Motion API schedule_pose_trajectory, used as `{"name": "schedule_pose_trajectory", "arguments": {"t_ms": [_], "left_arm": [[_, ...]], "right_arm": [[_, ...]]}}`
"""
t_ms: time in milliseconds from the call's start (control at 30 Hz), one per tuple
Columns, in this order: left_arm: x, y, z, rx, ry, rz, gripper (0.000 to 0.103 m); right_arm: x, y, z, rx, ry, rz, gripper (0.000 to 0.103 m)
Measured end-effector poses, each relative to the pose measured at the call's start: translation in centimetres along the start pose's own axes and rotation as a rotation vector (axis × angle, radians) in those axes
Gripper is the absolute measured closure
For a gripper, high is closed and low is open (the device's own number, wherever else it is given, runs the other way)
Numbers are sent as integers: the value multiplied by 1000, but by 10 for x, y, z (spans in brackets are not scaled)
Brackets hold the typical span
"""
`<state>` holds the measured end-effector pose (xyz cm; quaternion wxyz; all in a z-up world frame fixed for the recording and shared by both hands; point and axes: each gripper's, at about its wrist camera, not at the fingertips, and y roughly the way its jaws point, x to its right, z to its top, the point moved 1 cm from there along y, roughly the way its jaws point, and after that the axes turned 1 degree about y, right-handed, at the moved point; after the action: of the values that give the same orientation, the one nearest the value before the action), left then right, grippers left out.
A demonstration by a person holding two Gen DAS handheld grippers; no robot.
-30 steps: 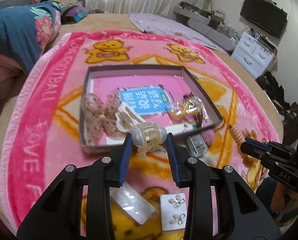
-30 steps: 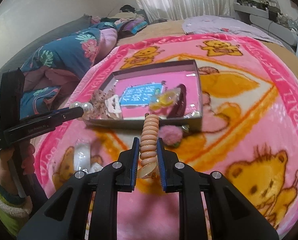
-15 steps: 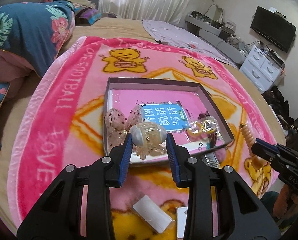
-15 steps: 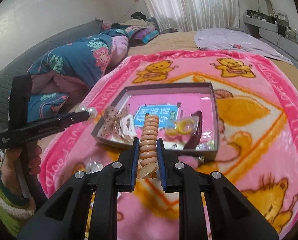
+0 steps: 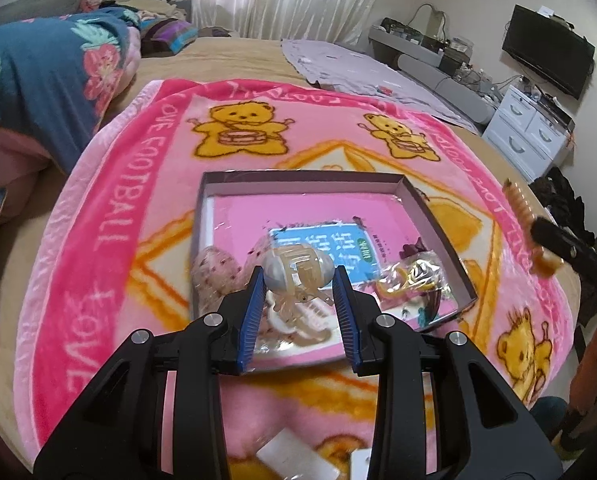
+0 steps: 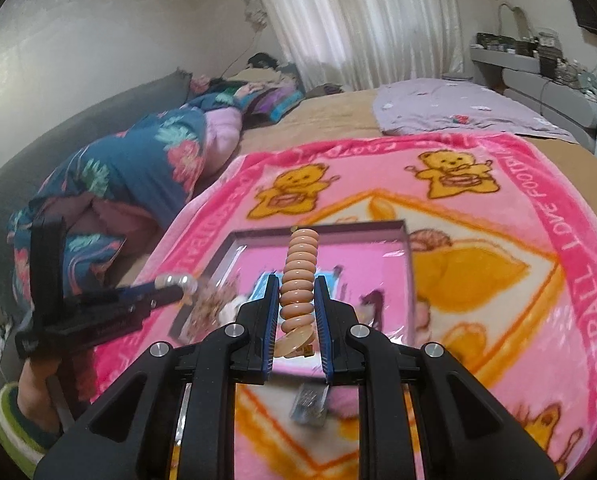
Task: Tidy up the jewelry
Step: 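Carry the pearl clip and peach hair tie over the box with both tools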
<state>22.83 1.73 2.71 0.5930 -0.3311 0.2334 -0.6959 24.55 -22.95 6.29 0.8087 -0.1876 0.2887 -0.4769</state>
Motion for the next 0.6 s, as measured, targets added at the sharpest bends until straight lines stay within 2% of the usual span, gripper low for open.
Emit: {"name": "schedule_pose_trajectory", "arguments": {"t_ms": [200, 600], "left_arm": [[19, 14, 7, 3, 37, -12, 77], [34, 55, -7, -46, 54, -30, 77]], "right_arm": [[22, 9, 8, 12, 32, -43, 86], [47, 40, -11, -50, 50, -114, 86]]}}
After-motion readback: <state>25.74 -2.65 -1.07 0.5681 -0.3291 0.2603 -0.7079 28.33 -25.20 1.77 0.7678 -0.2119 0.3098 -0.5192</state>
